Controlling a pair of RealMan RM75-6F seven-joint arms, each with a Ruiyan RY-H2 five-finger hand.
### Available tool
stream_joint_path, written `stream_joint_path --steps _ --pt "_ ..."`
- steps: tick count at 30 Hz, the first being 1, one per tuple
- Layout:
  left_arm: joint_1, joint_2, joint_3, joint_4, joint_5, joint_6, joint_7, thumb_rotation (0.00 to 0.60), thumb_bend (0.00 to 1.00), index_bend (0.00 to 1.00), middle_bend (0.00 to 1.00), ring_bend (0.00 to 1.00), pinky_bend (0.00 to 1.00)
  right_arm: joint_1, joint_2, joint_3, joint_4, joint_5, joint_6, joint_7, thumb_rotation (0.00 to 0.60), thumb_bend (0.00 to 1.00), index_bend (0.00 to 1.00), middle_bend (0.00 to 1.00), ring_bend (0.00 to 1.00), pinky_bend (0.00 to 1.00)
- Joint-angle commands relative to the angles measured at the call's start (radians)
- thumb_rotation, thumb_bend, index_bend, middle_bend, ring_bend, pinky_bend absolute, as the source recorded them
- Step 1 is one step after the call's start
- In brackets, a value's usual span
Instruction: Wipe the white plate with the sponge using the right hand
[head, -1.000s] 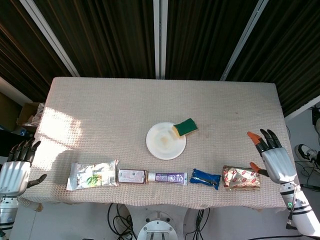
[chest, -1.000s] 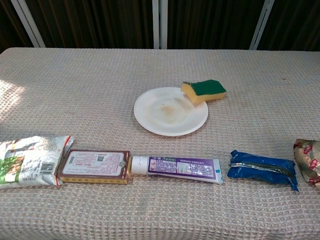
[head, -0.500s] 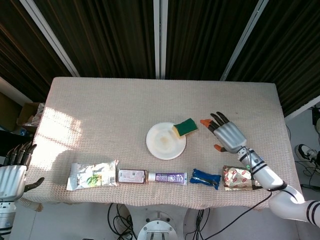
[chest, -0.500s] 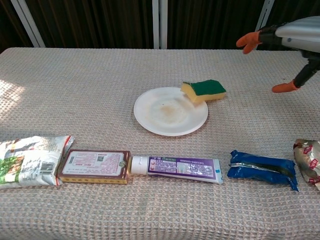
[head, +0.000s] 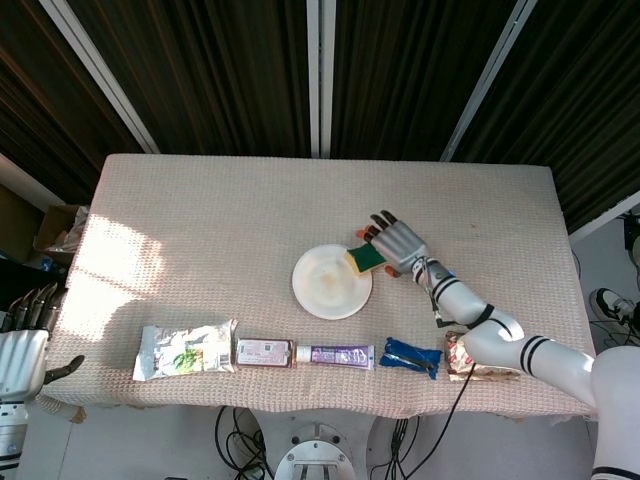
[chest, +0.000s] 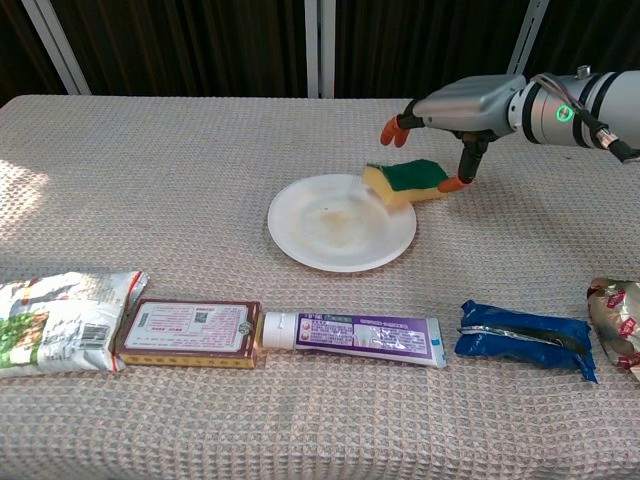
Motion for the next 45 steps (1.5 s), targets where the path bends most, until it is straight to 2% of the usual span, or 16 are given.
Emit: stream_joint_path --steps 1,13,18,25,30,32,35,40,45 --pt "-0.001 -0.003 -0.001 0.002 -0.003 -0.004 -0.001 0.600 0.00 0.08 0.04 0.04 0.10 0.010 -0.016 -0.014 0.023 0.006 -0.004 0.012 0.600 0.20 0.19 0.19 0.00 0.00" --pt "0.001 -0.008 -0.003 0.010 -0.007 -0.011 -0.008 0.600 0.00 0.08 0.04 0.04 0.10 0.027 -0.049 -0.043 0.098 0.009 0.013 0.048 0.600 0.20 0.22 0.22 0.00 0.00" --pt "0.001 -0.010 -0.004 0.010 -0.009 -0.014 -0.007 0.600 0.00 0.08 0.04 0.04 0.10 0.041 -0.069 -0.049 0.136 -0.001 0.017 0.065 0.600 0.21 0.26 0.25 0.01 0.00" --pt "0.001 -0.005 -0.006 0.007 -0.012 -0.017 -0.004 0.600 0.00 0.08 0.04 0.04 0.10 0.051 -0.098 -0.060 0.182 -0.028 0.047 0.086 0.600 0.22 0.40 0.33 0.08 0.03" --pt "0.001 -0.003 -0.005 0.005 -0.011 -0.017 -0.005 0.600 0.00 0.08 0.04 0.04 0.10 0.032 -0.089 -0.064 0.176 -0.084 0.169 0.081 0.600 0.26 0.53 0.42 0.16 0.06" --pt "0.002 -0.003 -0.006 0.006 -0.011 -0.017 -0.007 0.600 0.00 0.08 0.04 0.04 0.10 0.025 -0.074 -0.069 0.158 -0.122 0.239 0.047 0.600 0.27 0.55 0.44 0.18 0.06" --pt "-0.001 -0.007 -0.008 0.010 -0.007 -0.016 -0.016 0.600 0.00 0.08 0.04 0.04 0.10 0.021 -0.033 -0.087 0.093 -0.190 0.333 -0.091 0.600 0.28 0.58 0.45 0.20 0.06" --pt "-0.001 -0.016 -0.004 0.023 0.012 -0.010 -0.030 0.600 0.00 0.08 0.04 0.04 0.10 0.036 -0.016 -0.105 0.009 -0.221 0.346 -0.338 0.600 0.28 0.62 0.45 0.22 0.06" --pt "0.010 -0.027 0.001 0.053 0.013 -0.001 -0.066 0.600 0.00 0.08 0.04 0.04 0.10 0.056 -0.083 -0.090 -0.001 -0.171 0.310 -0.511 0.600 0.29 0.63 0.45 0.22 0.06"
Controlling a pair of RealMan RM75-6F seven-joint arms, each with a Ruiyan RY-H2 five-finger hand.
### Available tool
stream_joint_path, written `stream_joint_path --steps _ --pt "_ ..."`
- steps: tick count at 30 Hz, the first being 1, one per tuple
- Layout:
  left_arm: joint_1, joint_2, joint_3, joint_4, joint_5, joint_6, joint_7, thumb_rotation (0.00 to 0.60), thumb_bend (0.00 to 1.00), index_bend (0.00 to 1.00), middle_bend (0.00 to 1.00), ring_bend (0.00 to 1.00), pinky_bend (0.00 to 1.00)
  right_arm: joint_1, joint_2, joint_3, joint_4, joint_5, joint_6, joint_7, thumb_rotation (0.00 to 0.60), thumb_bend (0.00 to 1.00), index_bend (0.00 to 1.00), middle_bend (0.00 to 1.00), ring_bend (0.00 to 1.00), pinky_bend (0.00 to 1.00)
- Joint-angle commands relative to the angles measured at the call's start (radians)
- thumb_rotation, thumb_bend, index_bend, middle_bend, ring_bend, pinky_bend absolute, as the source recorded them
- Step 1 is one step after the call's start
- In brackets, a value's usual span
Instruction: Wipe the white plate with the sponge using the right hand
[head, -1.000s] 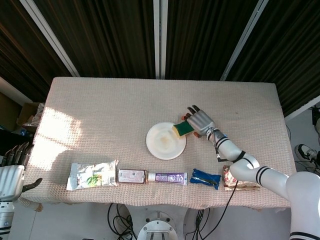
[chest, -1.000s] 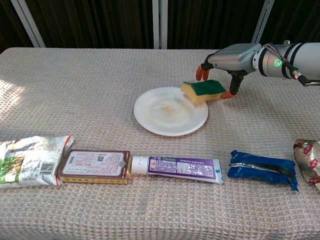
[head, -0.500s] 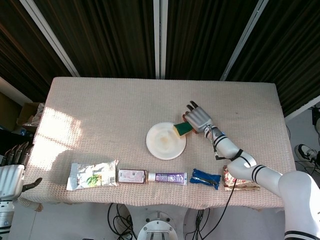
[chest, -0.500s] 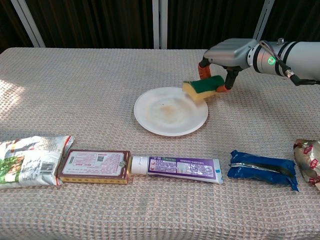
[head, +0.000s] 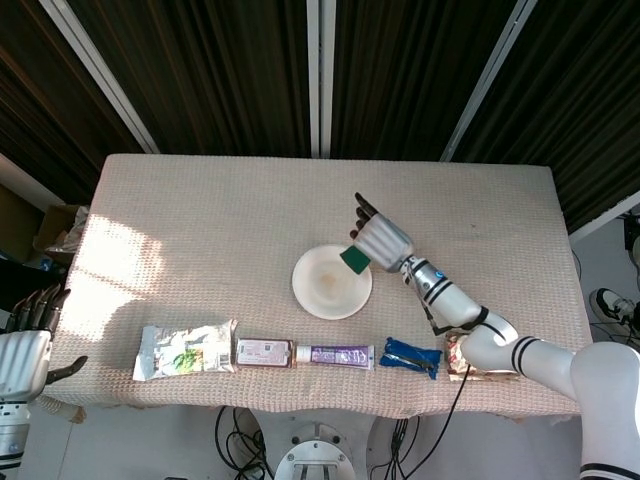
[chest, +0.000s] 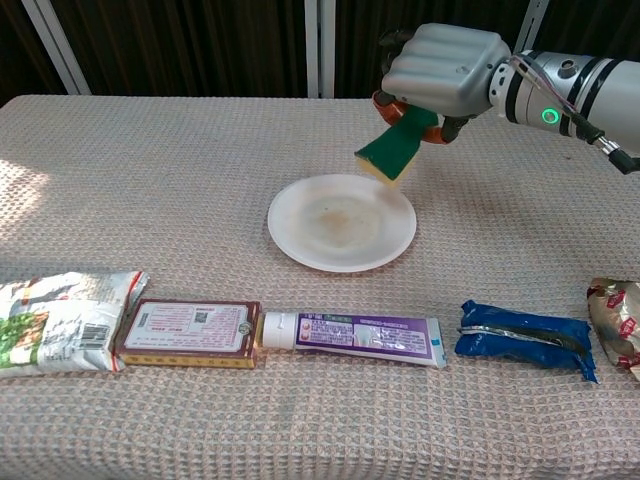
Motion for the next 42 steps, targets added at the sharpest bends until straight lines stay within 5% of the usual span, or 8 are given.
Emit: stream_joint_path --steps 1,9,26,42 --pt "0.007 -0.007 0.004 0.018 0.001 0.006 -0.021 0.600 0.00 0.08 0.04 0.04 0.10 0.022 -0.056 0.006 -0.032 0.022 -0.013 -0.172 0.600 0.30 0.63 0.45 0.22 0.06" --pt "0.020 -0.022 0.009 0.069 0.001 0.014 -0.071 0.600 0.00 0.08 0.04 0.04 0.10 0.063 -0.167 0.028 0.021 0.055 -0.024 -0.285 0.600 0.30 0.64 0.46 0.23 0.06" --pt "0.027 -0.037 0.012 0.109 0.003 0.007 -0.115 0.600 0.00 0.08 0.04 0.04 0.10 0.071 -0.239 -0.028 0.123 0.040 -0.039 -0.353 0.600 0.30 0.66 0.46 0.23 0.05" --pt "0.031 -0.037 0.012 0.099 0.007 0.008 -0.111 0.600 0.00 0.08 0.04 0.04 0.10 0.068 -0.195 -0.032 0.120 0.024 -0.029 -0.343 0.600 0.30 0.68 0.47 0.23 0.04"
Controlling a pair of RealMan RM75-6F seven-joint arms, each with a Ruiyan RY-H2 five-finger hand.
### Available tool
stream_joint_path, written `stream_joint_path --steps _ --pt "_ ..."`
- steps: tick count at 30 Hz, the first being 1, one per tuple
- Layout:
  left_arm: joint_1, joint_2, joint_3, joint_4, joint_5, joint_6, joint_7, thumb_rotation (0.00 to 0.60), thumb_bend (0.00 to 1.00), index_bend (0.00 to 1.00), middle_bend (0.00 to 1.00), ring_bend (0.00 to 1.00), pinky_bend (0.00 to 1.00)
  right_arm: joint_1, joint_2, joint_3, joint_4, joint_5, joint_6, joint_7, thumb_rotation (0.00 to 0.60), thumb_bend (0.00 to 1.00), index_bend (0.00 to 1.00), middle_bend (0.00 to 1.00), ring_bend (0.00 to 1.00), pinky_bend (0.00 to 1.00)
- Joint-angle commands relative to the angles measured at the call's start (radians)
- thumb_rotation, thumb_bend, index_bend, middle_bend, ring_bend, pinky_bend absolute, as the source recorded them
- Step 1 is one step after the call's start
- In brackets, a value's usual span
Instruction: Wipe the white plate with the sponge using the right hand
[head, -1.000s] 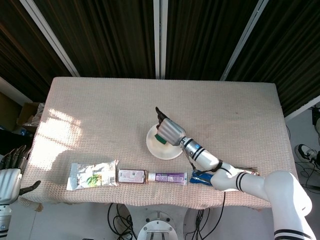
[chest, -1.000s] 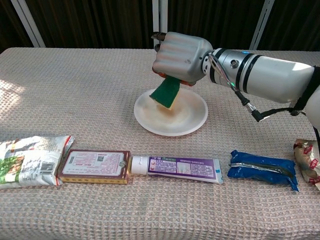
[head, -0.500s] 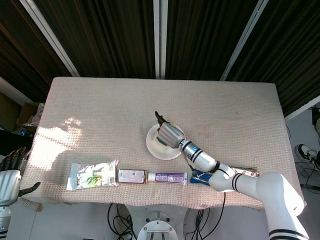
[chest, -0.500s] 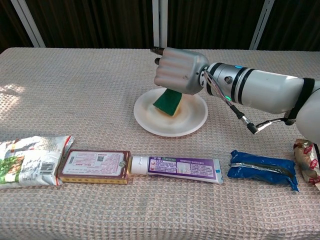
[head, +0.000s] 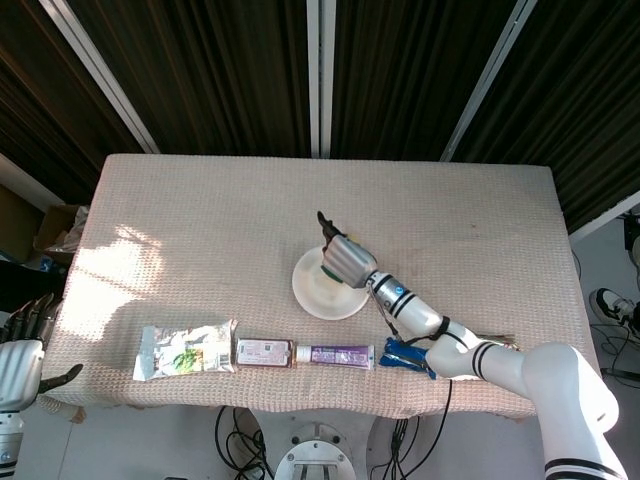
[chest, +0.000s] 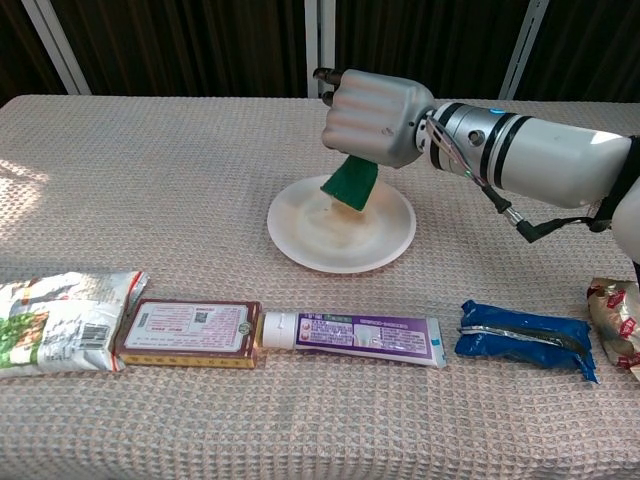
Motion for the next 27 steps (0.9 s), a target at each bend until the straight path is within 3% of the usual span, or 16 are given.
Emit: stream_joint_path --steps 1,8,17,21,27 --pt "0.002 -0.001 0.001 0.000 -0.002 0.000 -0.001 0.600 0.00 0.08 0.04 0.04 0.10 0.010 -0.017 -0.016 0.012 -0.003 -0.033 -0.015 0.600 0.30 0.68 0.47 0.23 0.04" --pt "0.004 0.000 0.000 0.001 -0.008 -0.003 -0.002 0.600 0.00 0.08 0.04 0.04 0.10 0.010 -0.045 -0.039 0.025 -0.027 -0.038 0.010 0.600 0.30 0.68 0.47 0.23 0.04" --pt "0.003 -0.002 -0.002 0.002 -0.003 -0.001 -0.004 0.600 0.00 0.08 0.04 0.04 0.10 -0.013 0.022 -0.012 -0.064 -0.027 0.022 0.044 0.600 0.30 0.68 0.47 0.23 0.04" --pt "0.004 -0.003 -0.003 0.002 0.000 0.003 -0.003 0.600 0.00 0.08 0.04 0.04 0.10 -0.009 0.025 -0.029 -0.093 -0.034 -0.003 0.025 0.600 0.30 0.68 0.47 0.23 0.04" --pt "0.008 -0.003 -0.002 0.002 -0.001 0.007 -0.004 0.600 0.00 0.08 0.04 0.04 0.10 0.009 -0.028 -0.060 -0.050 -0.039 -0.065 -0.053 0.600 0.31 0.68 0.47 0.23 0.02"
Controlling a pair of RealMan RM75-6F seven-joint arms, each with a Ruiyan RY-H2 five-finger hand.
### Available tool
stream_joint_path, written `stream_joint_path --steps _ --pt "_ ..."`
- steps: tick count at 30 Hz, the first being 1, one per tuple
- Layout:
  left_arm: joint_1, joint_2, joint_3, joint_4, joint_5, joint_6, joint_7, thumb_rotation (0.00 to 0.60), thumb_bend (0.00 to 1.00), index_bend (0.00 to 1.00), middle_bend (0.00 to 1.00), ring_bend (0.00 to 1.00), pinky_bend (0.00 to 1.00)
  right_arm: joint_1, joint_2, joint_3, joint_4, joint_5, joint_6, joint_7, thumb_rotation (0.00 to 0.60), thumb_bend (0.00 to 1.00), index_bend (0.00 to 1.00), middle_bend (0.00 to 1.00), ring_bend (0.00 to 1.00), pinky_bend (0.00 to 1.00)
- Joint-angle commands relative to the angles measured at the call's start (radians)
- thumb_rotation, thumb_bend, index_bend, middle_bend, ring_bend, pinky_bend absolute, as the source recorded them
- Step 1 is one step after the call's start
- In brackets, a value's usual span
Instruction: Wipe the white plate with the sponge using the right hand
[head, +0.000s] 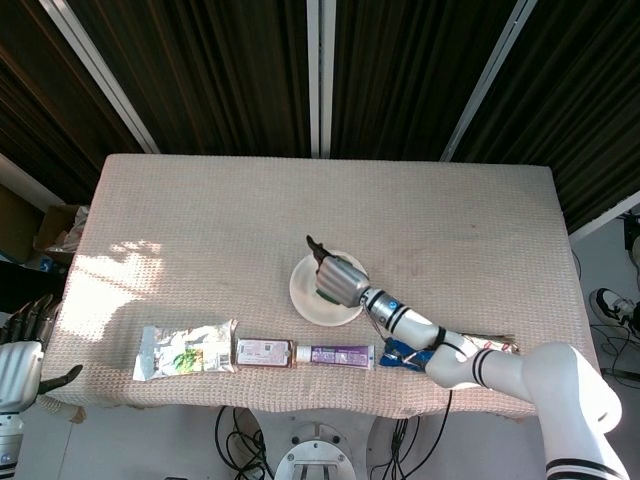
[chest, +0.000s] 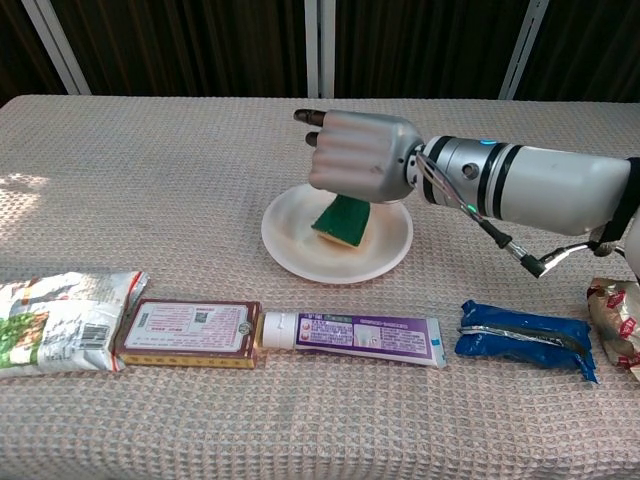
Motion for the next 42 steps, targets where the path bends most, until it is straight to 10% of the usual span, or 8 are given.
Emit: stream_joint_path --steps 1,42 --pt "0.002 0.001 0.000 0.000 -0.001 0.003 -0.001 0.600 0.00 0.08 0.04 0.04 0.10 0.009 -0.032 -0.014 0.027 -0.005 -0.022 -0.035 0.600 0.31 0.68 0.47 0.23 0.01" --pt "0.010 -0.007 0.001 0.022 0.004 0.007 -0.018 0.600 0.00 0.08 0.04 0.04 0.10 0.028 -0.078 0.028 0.098 0.051 -0.041 -0.151 0.600 0.31 0.68 0.47 0.24 0.01"
